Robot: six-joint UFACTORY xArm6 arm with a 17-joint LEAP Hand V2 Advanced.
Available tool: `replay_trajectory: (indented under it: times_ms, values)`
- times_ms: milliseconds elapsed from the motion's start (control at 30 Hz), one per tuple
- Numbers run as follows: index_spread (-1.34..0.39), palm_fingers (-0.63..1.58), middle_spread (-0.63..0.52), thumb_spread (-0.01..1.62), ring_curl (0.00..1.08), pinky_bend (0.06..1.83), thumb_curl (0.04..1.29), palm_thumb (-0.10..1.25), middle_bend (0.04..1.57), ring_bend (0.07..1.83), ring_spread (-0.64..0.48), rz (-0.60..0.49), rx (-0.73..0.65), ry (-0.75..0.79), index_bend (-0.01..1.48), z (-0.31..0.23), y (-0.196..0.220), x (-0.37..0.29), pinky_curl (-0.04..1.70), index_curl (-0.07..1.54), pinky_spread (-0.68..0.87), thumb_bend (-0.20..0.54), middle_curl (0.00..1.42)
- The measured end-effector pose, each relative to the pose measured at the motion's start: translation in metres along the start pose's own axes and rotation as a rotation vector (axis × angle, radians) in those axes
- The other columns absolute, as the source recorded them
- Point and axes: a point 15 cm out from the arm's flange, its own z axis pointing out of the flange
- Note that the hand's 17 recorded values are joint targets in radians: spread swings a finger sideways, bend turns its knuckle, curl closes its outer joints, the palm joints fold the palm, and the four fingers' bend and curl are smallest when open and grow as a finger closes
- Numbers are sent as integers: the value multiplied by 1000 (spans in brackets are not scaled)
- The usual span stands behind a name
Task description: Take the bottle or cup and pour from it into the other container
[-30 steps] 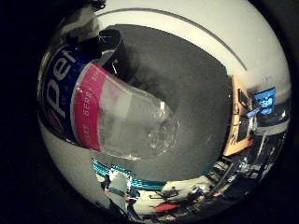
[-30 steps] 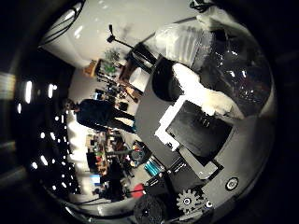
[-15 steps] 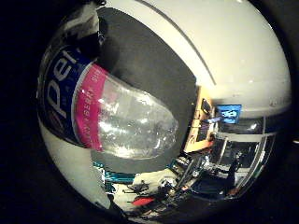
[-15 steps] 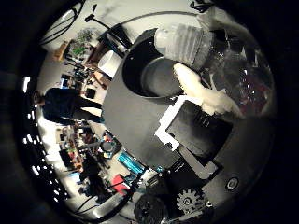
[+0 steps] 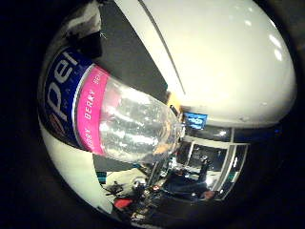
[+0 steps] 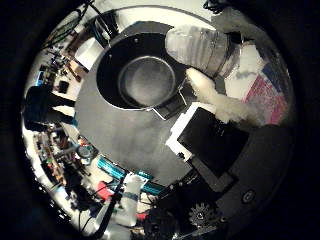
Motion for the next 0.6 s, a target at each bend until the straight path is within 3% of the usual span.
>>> replay_trajectory:
  times_ms: [233, 600]
  values:
    - [-172, 1111, -120, 184, 891, 1156, 953, 1059, 1394, 1295, -252, -86, -36, 153, 1242, -7, -18, -11, 1044, 801, -259, -20, 799]
    - [-172, 1111, -120, 183, 894, 1153, 954, 1059, 1393, 1293, -253, -147, -61, 268, 1241, -5, -42, -33, 1047, 803, -260, -20, 800]
